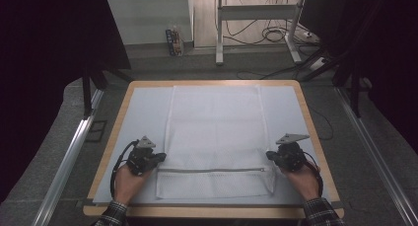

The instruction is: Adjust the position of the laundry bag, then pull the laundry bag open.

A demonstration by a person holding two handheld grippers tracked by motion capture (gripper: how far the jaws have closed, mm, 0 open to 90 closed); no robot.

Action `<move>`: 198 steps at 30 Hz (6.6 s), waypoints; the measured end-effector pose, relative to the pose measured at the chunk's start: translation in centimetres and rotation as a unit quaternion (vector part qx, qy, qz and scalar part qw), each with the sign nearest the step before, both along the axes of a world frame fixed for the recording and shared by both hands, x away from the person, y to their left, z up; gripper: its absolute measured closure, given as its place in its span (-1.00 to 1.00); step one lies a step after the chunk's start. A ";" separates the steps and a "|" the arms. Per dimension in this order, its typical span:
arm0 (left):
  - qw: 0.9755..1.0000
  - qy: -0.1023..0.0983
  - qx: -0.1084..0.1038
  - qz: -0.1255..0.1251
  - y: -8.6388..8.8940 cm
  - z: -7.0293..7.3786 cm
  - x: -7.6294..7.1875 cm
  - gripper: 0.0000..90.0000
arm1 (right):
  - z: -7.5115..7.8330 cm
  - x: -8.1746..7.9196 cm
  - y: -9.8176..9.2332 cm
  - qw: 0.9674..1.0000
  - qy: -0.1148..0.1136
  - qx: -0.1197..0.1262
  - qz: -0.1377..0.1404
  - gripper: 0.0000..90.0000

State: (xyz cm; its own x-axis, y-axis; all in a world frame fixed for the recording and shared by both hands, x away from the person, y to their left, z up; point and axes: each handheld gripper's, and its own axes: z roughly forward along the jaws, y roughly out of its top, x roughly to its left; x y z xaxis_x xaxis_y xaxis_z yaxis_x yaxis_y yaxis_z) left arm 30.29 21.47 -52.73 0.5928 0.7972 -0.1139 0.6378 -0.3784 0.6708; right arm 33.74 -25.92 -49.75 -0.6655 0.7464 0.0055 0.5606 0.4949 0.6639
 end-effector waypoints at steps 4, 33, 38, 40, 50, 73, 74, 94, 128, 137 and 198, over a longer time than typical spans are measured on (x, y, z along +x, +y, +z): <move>1.000 0.000 0.005 -0.003 -0.1 0.1 -0.4 0.95 | 0.2 -0.6 0.0 1.000 -0.002 0.001 0.002 0.94; 0.999 -0.011 -0.026 0.034 -0.1 -0.2 -0.7 -0.76 | -0.8 -1.4 0.1 1.000 -0.015 0.000 -0.013 -0.67; 0.999 -0.012 -0.028 0.026 -0.1 -0.1 -0.8 -0.77 | -0.9 -1.3 0.0 1.000 -0.015 0.007 -0.019 -0.77; 0.999 -0.011 -0.032 0.023 0.0 -0.1 -0.8 -0.78 | -0.9 -1.3 -0.1 1.000 -0.016 0.010 -0.016 -0.79; 1.000 -0.019 -0.018 0.015 0.0 -0.3 -1.4 -0.89 | -1.0 -1.6 0.3 0.999 -0.028 0.026 -0.030 -1.00; 0.999 -0.032 -0.019 0.018 0.2 -0.3 -3.1 -0.98 | -0.5 -5.9 -0.5 0.999 0.019 0.006 -0.031 -0.99; 0.999 -0.033 -0.016 0.014 0.2 -0.3 -3.1 -0.98 | -0.5 -6.0 -0.5 0.999 0.022 0.005 -0.027 -0.96; 0.999 -0.048 0.003 0.001 -0.3 -0.2 -3.4 -0.96 | -1.8 -7.0 1.0 0.996 0.036 -0.060 -0.048 -0.44; 0.998 -0.050 -0.028 -0.036 -2.5 1.0 -3.0 -0.93 | -1.1 -8.0 0.0 1.000 0.016 -0.004 -0.021 0.88; 0.996 -0.053 -0.015 -0.071 -5.6 2.3 -2.1 -0.91 | -0.2 -8.0 -0.7 0.999 -0.021 0.029 0.009 0.88; 0.962 -0.050 -0.027 -0.266 -28.0 3.0 3.7 -0.84 | 0.9 -8.5 -1.3 0.994 -0.056 0.060 0.066 0.87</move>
State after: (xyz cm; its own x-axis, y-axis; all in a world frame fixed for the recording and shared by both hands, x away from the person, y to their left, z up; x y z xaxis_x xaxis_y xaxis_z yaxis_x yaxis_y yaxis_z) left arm 34.03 -6.55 -49.74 0.9253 0.3732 -0.0672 0.2949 -0.5967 0.7463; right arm 25.21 -27.24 -48.84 -0.7586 0.6515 0.0096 0.4155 0.4724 0.7773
